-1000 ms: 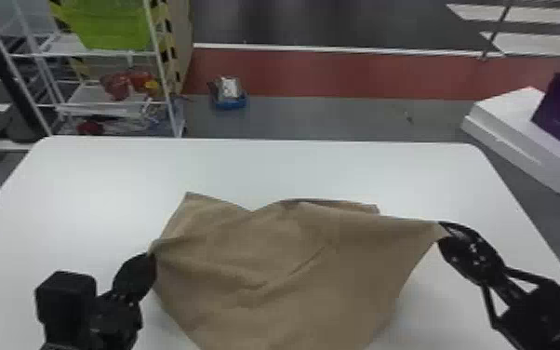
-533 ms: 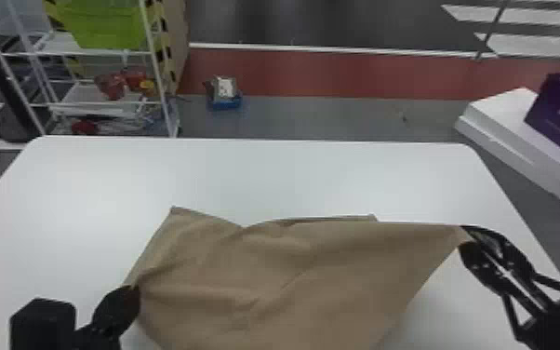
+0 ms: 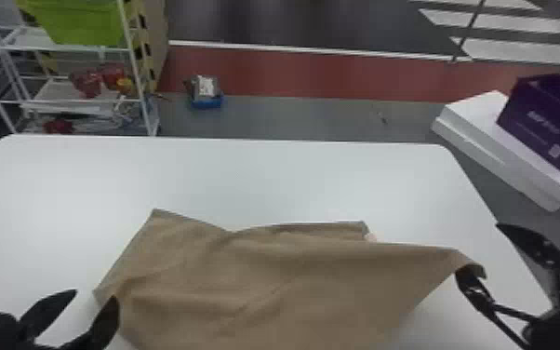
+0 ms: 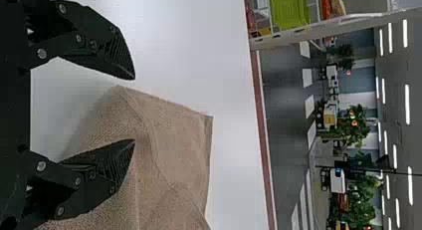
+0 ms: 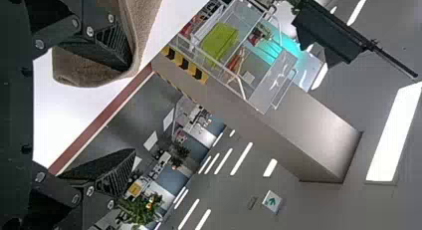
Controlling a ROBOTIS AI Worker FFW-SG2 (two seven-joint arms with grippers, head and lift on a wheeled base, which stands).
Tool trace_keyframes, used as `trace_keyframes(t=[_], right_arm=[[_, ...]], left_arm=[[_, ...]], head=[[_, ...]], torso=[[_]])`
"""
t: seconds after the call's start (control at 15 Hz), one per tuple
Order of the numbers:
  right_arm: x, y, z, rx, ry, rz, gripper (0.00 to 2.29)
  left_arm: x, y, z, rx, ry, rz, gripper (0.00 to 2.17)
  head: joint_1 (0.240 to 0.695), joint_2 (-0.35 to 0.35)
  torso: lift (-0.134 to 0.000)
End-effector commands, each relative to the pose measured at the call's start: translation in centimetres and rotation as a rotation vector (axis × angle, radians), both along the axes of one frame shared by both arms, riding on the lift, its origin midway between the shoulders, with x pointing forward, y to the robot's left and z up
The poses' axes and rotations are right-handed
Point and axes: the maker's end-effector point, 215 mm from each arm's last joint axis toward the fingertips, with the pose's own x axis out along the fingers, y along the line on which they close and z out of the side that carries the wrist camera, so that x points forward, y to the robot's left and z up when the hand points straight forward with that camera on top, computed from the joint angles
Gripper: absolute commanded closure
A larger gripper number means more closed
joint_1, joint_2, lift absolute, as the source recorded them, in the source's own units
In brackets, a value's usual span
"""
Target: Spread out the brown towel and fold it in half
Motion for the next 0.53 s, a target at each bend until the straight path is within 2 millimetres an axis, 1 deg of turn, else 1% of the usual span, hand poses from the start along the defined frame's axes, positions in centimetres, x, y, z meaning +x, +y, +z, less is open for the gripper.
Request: trace_keyframes(t=[0.0,0.07,0.13,0.27,0.33,0.4,0.47], right_arm=[[0.7,-2.6,-1.1,-0.01,0.018,-0.04,0.06],[1.2,-3.2,-1.3,-0.018,0.022,-0.05,0.06],[1.8,-4.4,-1.2,-0.027,0.024,-0.074,0.06],[3.0,-4.6,-1.1,-0.107,0.009,-0.109,0.06],[3.4,-4.7,0.0,-0.117,-0.005,-0.115,0.06],[3.7,-3.8,0.2,-0.165,-0.005,-0.11,0.06],[4.2,-2.6,-0.9,-0.251,0.033,-0.108,0.06]], left_arm=[[-0.1,0.8,0.2,0.004,-0.002,0.01,0.09],[0.1,0.9,0.4,0.006,-0.01,0.012,0.09],[0.9,0.7,1.1,0.003,-0.03,0.012,0.09],[2.2,0.1,1.9,-0.008,-0.054,0.014,0.09],[2.7,-0.6,2.3,-0.017,-0.066,0.005,0.09],[3.1,-1.2,2.5,-0.023,-0.072,-0.003,0.09],[3.2,-1.8,2.6,-0.027,-0.075,-0.012,0.09]], head=[[0.695,-0.142],[0.695,-0.152],[0.695,-0.162],[0.695,-0.179],[0.695,-0.196],[0.695,-0.2],[0.695,-0.203]], torso=[[-0.123],[-0.123],[-0.123],[-0.123],[-0.123],[-0.123],[-0.123]])
